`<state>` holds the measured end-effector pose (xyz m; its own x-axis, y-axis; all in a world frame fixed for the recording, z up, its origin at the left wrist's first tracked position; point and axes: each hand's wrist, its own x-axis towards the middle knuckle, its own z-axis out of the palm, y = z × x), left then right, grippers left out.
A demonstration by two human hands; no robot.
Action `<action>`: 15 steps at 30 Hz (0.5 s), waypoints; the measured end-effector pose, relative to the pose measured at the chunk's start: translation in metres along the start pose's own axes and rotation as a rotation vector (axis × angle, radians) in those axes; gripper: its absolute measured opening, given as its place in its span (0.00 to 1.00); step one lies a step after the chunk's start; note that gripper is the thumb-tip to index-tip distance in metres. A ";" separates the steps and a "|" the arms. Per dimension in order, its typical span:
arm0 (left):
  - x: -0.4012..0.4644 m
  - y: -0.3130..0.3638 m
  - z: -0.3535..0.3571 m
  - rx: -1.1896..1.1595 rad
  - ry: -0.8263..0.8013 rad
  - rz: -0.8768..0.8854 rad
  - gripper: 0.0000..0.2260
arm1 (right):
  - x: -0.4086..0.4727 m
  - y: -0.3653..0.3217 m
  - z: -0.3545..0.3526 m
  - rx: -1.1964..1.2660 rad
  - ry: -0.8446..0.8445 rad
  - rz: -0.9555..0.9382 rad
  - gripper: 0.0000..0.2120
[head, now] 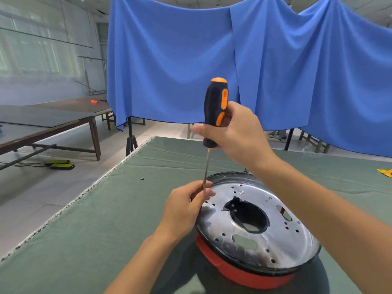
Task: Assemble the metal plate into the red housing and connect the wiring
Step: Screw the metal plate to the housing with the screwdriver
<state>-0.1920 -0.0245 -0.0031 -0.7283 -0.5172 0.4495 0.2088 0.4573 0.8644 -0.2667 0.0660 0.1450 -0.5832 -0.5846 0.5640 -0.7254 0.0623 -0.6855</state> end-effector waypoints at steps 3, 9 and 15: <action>0.001 0.002 0.001 -0.058 0.018 -0.017 0.08 | -0.003 -0.004 0.005 -0.145 -0.005 -0.008 0.21; 0.001 -0.002 -0.002 -0.036 -0.048 -0.030 0.08 | -0.001 -0.005 -0.005 0.135 -0.109 0.015 0.12; 0.001 -0.003 0.000 -0.017 -0.012 -0.011 0.09 | 0.001 -0.010 -0.004 -0.080 -0.050 0.051 0.16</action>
<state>-0.1931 -0.0267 -0.0052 -0.7382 -0.5137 0.4371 0.2112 0.4394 0.8731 -0.2613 0.0686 0.1543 -0.6023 -0.6184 0.5047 -0.7234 0.1556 -0.6727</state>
